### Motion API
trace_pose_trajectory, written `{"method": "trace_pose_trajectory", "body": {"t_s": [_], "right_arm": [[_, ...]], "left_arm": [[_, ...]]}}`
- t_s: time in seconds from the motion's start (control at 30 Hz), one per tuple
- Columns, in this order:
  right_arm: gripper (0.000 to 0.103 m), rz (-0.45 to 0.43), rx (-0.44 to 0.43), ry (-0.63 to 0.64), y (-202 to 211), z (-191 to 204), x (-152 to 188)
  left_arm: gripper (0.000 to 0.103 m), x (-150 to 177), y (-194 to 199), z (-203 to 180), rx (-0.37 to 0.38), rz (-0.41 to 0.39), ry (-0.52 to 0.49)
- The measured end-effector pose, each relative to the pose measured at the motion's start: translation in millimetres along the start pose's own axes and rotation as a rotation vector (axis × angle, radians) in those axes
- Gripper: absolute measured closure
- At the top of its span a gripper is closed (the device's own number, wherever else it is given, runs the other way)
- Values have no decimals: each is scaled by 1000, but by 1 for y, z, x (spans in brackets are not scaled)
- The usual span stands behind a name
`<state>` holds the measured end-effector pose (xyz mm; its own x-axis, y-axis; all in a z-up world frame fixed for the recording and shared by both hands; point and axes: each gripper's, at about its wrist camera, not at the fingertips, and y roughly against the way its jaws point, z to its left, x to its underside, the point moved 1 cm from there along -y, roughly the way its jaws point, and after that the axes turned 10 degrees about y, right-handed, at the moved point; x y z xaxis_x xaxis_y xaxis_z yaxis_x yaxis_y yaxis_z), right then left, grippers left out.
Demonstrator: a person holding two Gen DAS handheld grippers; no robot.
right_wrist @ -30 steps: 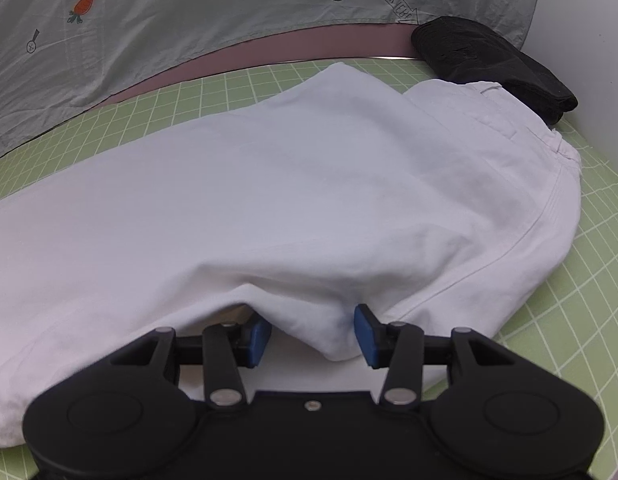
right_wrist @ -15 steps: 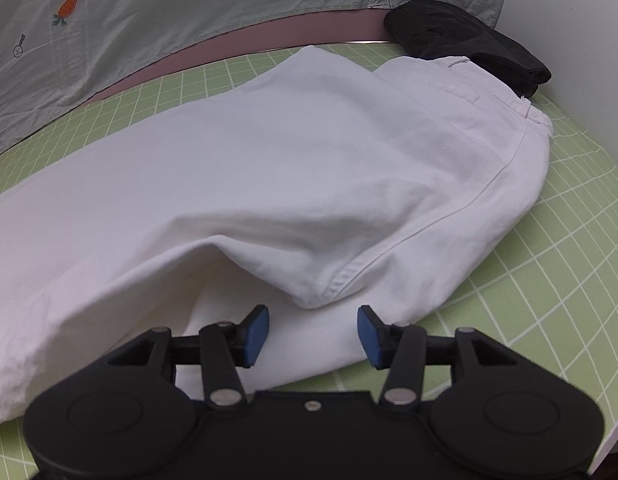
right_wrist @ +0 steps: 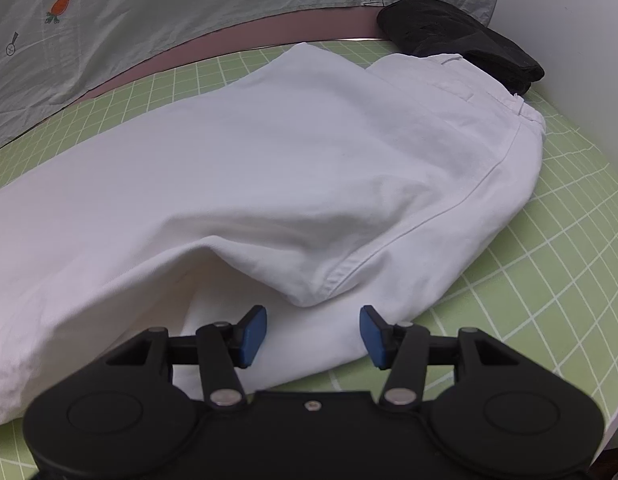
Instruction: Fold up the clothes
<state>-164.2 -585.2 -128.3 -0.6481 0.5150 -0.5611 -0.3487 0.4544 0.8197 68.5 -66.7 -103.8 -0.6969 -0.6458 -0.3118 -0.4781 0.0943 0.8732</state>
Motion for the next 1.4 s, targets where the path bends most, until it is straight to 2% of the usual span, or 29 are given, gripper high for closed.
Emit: {"method": "trace_pose_trajectory", "body": {"t_s": [0.27,0.37,0.4,0.57,0.7,0.8,0.87,0.93,1.03,1.1,1.13,1.2,1.27,1.4], "right_arm": [[50,9,6,5,-1,1,0],[50,7,15,4,-1,1,-2],[50,5,20,2,-1,1,-2],[50,-16,39,-20,0,-3,-9],[50,-52,59,-29,1,-7,-23],[50,-83,73,-35,3,-10,-34],[50,-102,78,-40,5,-10,-39],[50,-104,80,-43,5,-9,-40],[50,-78,73,-44,0,-6,-34],[50,-57,58,-48,-3,-4,-29],[50,-50,52,-46,-3,-2,-27],[50,-37,43,-45,-4,1,-23],[47,-28,40,-48,-3,3,-21],[40,-9,46,-52,-3,7,-17]], "left_arm": [[72,1,-6,0,18,8,16],[95,-1,-4,-4,32,-15,8],[98,-2,-2,-7,49,-23,9],[100,-14,9,-34,141,-49,-21],[100,-41,21,-72,274,-70,-34],[100,-60,33,-100,403,-120,-31],[100,-68,36,-111,444,-148,-21],[99,-67,25,-114,402,-165,-41],[98,-55,-13,-95,223,-93,-47],[93,-44,-33,-77,111,-42,-42],[92,-36,-35,-66,84,-27,-35],[79,-22,-33,-45,67,-10,-25],[71,-8,-28,-27,31,0,-35],[69,12,-20,-3,-31,6,-58]]}}
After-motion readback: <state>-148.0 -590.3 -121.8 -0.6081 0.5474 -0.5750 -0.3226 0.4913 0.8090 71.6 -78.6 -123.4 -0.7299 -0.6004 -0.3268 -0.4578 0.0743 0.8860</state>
